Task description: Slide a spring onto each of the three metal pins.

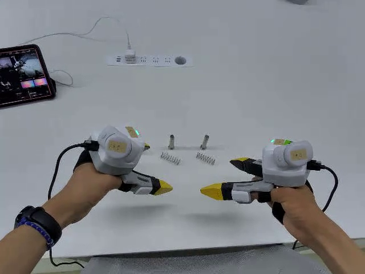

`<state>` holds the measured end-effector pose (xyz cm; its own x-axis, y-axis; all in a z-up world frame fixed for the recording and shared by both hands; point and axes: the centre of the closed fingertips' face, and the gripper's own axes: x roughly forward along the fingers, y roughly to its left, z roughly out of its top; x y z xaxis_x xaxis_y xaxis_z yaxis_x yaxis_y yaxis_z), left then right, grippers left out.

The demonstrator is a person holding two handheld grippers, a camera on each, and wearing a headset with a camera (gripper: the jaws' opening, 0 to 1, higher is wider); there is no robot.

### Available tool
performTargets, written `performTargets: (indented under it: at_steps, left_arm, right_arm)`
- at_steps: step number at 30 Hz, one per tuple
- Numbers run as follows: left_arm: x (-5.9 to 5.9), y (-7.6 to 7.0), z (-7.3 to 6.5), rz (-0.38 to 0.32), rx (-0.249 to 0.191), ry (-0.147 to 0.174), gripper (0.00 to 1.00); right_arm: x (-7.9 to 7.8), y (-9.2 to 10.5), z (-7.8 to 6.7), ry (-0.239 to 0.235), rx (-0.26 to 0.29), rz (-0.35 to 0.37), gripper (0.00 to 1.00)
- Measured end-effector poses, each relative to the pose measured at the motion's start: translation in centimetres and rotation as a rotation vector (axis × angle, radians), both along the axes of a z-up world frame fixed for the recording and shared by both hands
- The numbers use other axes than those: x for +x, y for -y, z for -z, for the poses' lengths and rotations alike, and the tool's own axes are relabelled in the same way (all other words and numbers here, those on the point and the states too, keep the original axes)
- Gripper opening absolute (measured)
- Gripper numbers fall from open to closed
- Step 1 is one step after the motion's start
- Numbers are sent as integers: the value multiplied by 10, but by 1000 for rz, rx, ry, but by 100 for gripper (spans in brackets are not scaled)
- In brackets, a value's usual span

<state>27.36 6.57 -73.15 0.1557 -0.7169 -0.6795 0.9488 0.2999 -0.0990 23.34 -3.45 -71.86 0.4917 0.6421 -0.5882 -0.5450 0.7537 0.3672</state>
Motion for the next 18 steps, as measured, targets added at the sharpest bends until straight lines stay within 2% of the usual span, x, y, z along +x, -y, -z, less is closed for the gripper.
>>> performTargets:
  at_steps: [9,18]
  left_arm:
    - [1,15,13,36,16,-5,68]
    - [11,27,29,33,23,-25,66]
  right_arm:
    - [-5,-1,0,-7,8,-4,82]
    - [-8,0,1,-19,18,1,82]
